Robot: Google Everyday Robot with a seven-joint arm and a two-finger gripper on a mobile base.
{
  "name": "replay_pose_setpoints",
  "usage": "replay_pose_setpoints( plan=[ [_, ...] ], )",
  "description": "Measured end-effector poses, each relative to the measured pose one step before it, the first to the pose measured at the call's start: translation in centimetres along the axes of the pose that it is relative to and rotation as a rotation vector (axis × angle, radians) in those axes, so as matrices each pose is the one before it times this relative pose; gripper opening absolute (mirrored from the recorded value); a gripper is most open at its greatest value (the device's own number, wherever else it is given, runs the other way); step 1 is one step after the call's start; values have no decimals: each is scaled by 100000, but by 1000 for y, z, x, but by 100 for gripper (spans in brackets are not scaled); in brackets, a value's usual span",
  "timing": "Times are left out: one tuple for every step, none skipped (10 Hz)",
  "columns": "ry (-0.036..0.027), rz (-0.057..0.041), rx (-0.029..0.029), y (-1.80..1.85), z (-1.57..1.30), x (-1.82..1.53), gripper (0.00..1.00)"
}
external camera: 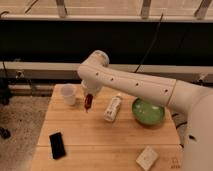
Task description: Place the pepper in the ceramic cup
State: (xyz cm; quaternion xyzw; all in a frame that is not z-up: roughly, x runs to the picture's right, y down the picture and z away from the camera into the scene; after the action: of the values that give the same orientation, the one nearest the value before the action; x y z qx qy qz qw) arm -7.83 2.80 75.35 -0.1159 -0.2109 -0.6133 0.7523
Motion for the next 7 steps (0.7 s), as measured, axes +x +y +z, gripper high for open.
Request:
replay_pose_setpoints(
  plan=[
    [282, -747, 604, -396, -55, 356, 0],
    [279, -708, 604, -401, -57, 332, 0],
    [101, -1118, 854, -592, 7, 313, 0],
    [88, -1104, 919, -529, -2, 278, 0],
    [95, -976, 961, -410, 8, 358, 0],
    [377, -841, 523, -319, 9, 407, 0],
    [-108, -1070, 911, -523, 51, 323, 0]
  ],
)
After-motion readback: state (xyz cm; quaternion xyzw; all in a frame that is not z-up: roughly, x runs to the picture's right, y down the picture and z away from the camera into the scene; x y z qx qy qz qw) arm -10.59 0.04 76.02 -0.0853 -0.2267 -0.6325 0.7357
